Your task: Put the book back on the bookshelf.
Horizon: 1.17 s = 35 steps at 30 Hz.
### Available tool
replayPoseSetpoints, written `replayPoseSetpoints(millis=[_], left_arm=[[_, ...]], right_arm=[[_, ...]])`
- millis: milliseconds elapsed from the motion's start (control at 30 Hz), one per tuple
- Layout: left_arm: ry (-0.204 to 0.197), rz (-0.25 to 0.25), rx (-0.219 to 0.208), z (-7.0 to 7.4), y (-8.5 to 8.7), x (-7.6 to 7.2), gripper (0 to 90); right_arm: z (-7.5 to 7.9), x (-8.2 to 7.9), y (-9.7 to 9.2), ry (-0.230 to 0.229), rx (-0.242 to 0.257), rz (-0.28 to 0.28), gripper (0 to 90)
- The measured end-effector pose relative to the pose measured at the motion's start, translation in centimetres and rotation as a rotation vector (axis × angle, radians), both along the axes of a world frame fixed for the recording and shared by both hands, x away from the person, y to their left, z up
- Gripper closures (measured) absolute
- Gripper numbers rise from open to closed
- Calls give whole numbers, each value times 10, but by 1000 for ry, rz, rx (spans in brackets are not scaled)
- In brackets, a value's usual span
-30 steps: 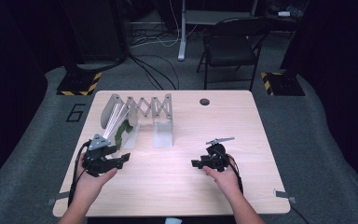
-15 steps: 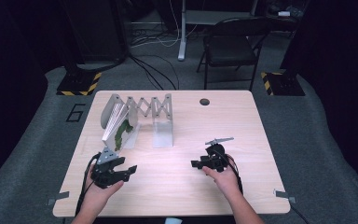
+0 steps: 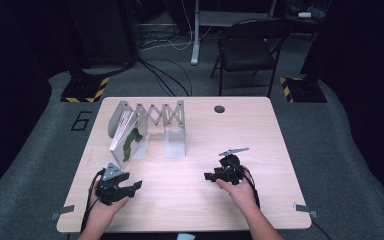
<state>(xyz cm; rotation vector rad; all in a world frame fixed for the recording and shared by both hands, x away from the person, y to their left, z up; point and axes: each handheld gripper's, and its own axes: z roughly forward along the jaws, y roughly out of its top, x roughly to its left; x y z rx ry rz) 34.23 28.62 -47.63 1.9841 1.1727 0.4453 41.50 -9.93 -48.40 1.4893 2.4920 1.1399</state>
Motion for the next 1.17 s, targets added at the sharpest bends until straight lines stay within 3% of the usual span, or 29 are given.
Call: replayPoseSetpoints(millis=[200,367,700,933,1167], left_arm=[[22,14,9,-10,1,1,386],[25,4,48,-15,2,3,386],[30,16,55,-22,3,6,387],[-1,-11,80,-22,-1,5,387],[9,-5,83,-20,1,4,388]], right_arm=[[-2,1,1,-11,-10,6,452],[-3,1,1,1,-14,2,452],[-5,0,3,9,-21,1,452],[-7,1,1,15,-31,-12,448],[-7,1,0,-1,-31,-13,446]])
